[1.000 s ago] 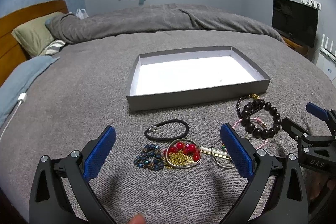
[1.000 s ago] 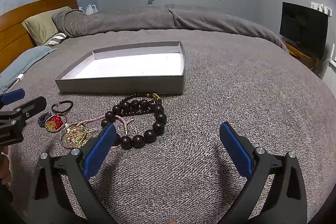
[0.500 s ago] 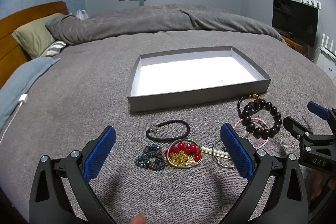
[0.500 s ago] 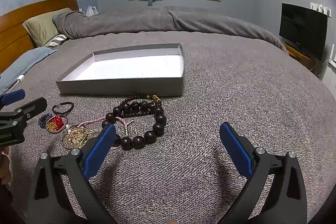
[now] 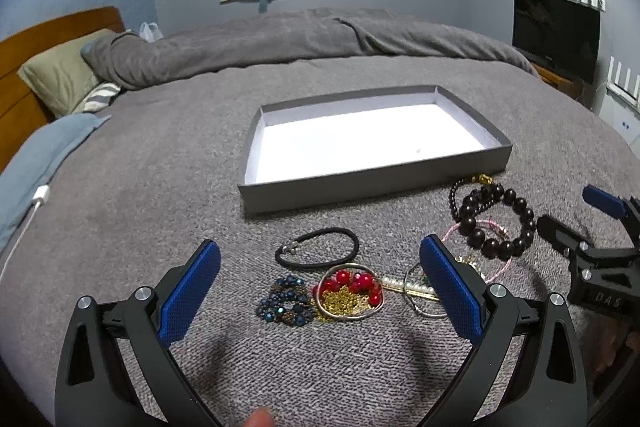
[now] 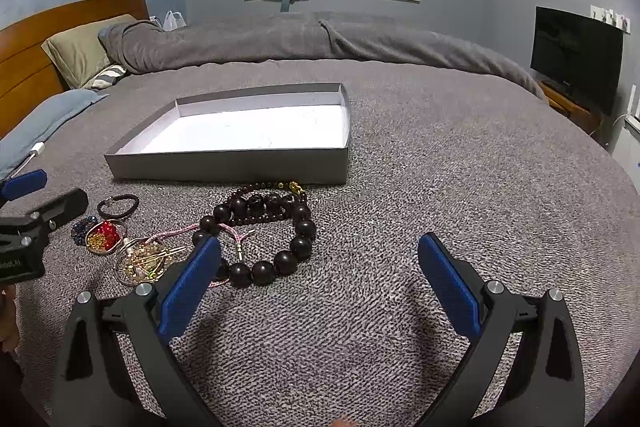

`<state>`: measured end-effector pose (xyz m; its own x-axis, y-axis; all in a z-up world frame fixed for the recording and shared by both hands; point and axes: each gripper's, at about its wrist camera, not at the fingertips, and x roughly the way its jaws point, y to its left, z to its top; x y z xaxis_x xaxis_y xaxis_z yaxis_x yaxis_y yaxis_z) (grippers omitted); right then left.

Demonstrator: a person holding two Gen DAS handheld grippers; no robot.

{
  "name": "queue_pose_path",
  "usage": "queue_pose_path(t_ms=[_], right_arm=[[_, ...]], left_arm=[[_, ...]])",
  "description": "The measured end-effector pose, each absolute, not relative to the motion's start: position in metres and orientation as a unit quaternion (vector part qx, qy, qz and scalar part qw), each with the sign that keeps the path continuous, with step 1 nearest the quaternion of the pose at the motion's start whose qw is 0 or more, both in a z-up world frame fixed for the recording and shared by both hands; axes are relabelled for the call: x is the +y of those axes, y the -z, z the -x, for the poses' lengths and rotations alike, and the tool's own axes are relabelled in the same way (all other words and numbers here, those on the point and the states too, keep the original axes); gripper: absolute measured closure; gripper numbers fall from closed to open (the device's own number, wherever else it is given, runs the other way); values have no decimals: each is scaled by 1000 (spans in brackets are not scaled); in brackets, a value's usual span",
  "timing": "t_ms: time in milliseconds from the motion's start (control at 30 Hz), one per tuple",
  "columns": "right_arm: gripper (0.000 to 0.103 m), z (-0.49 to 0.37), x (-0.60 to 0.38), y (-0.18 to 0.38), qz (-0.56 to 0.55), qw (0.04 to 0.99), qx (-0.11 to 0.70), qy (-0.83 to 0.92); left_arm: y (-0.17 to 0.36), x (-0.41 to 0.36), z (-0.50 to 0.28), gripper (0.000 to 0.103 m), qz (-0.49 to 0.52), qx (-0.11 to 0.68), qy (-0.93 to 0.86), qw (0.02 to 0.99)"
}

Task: Organize jewelry
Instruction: 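Grasp the black cord bracelet with the left tool while the right tool grasps the large dark bead bracelet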

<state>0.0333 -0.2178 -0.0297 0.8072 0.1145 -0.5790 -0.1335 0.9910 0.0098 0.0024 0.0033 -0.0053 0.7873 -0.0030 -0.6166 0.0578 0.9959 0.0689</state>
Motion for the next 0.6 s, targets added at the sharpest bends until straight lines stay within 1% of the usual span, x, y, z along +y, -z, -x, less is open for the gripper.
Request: queue_pose_path(t_ms=[33, 100, 167, 200, 300, 433, 600], right_arm=[[20, -35, -217, 30, 15, 950, 306, -66], [23, -38, -216, 32, 13, 947, 313, -72], [29, -42, -216, 34, 9, 944, 321, -74], [33, -43, -216, 34, 7, 943, 324, -76], [41, -50, -216, 37, 0, 939, 335, -83], [50, -59, -217, 42, -15, 930, 356, -90], [63, -70, -225, 49, -50, 919, 380, -99]], left_arm=[[6, 4, -3, 4, -42, 328, 18, 944], [7, 6, -6, 4, -43, 330, 15, 943], [8, 11, -11, 4, -43, 336, 15, 941], [9, 14, -13, 4, -42, 340, 14, 939], [9, 30, -24, 4, -45, 348, 4, 936], [10, 57, -33, 4, -19, 361, -3, 932], [14, 68, -42, 8, 9, 375, 14, 927]])
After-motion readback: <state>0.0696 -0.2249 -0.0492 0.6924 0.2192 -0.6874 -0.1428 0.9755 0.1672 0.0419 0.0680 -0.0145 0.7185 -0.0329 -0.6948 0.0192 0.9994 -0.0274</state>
